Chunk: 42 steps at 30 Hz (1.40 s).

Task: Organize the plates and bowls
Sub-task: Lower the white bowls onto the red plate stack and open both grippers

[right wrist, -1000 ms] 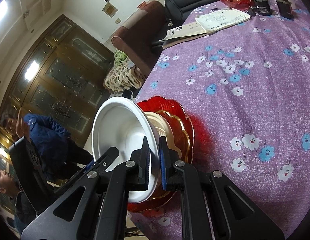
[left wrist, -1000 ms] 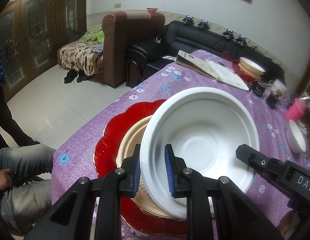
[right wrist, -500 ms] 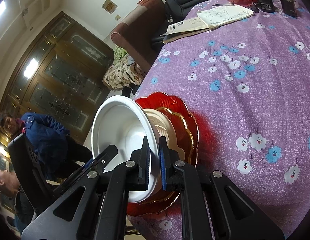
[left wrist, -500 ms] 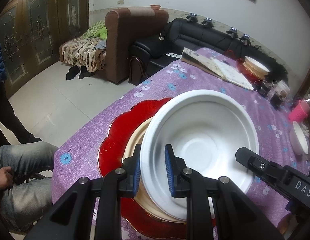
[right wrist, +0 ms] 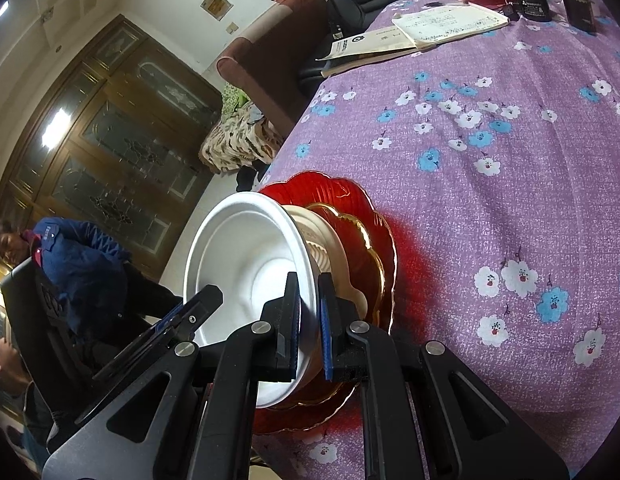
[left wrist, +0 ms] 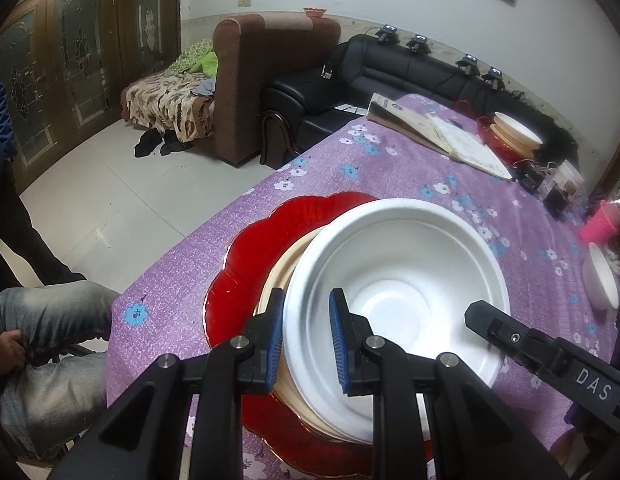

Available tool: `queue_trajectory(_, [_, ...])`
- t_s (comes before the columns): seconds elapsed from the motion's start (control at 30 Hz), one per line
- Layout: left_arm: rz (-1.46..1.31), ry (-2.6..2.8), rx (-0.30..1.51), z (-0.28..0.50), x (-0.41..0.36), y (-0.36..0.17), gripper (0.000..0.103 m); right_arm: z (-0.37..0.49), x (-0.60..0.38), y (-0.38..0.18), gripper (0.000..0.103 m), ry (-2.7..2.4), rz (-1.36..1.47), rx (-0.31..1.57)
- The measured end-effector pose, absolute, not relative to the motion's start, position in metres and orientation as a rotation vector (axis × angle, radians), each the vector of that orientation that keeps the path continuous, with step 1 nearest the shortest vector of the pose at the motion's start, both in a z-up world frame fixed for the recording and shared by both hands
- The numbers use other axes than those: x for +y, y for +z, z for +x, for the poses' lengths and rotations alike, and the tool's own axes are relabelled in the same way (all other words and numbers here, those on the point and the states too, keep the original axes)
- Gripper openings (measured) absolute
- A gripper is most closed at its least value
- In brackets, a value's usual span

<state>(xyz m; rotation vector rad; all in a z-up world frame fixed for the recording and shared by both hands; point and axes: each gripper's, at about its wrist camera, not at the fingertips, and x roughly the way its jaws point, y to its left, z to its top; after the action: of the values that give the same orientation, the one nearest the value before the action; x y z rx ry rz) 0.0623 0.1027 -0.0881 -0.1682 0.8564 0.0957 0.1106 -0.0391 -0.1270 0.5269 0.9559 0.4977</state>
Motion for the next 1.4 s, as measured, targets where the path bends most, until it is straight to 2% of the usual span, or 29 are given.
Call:
queue_trajectory(0.5, [-0.157, 0.089, 0.860, 0.063, 0.101, -0.090, 0.022, 0.109, -0.028, -0.122, 0.011, 0.470, 0.434, 0.936])
queue_trajectory(0.53, [-0.161, 0.084, 0.858, 0.062, 0.101, -0.089, 0.022, 0.108, -0.028, -0.121, 0.015, 0.469, 0.422, 0.928])
queue_trajectory(0.67, [-0.154, 0.085, 0.838, 0.059, 0.100, -0.084, 0.023, 0.102, -0.028, -0.113, 0.051, 0.470, 0.398, 0.877])
queue_trajectory(0.7, [-0.150, 0.088, 0.831, 0.057, 0.100, -0.082, 0.025, 0.099, -0.029, -0.111, 0.052, 0.453, 0.388, 0.857])
queue_trajectory(0.9, [-0.133, 0.115, 0.798, 0.051, 0.101, -0.074, 0.025, 0.092, -0.046, -0.104, 0.052, 0.423, 0.401, 0.803])
queue_trajectory(1.3, [-0.116, 0.110, 0.788, 0.045, 0.092, -0.068, 0.026, 0.093, -0.087, -0.110, 0.052, 0.371, 0.512, 0.812])
queue_trajectory(1.4, [-0.114, 0.116, 0.776, 0.041, 0.088, -0.065, 0.044, 0.090, -0.092, -0.110, 0.052, 0.370, 0.521, 0.807])
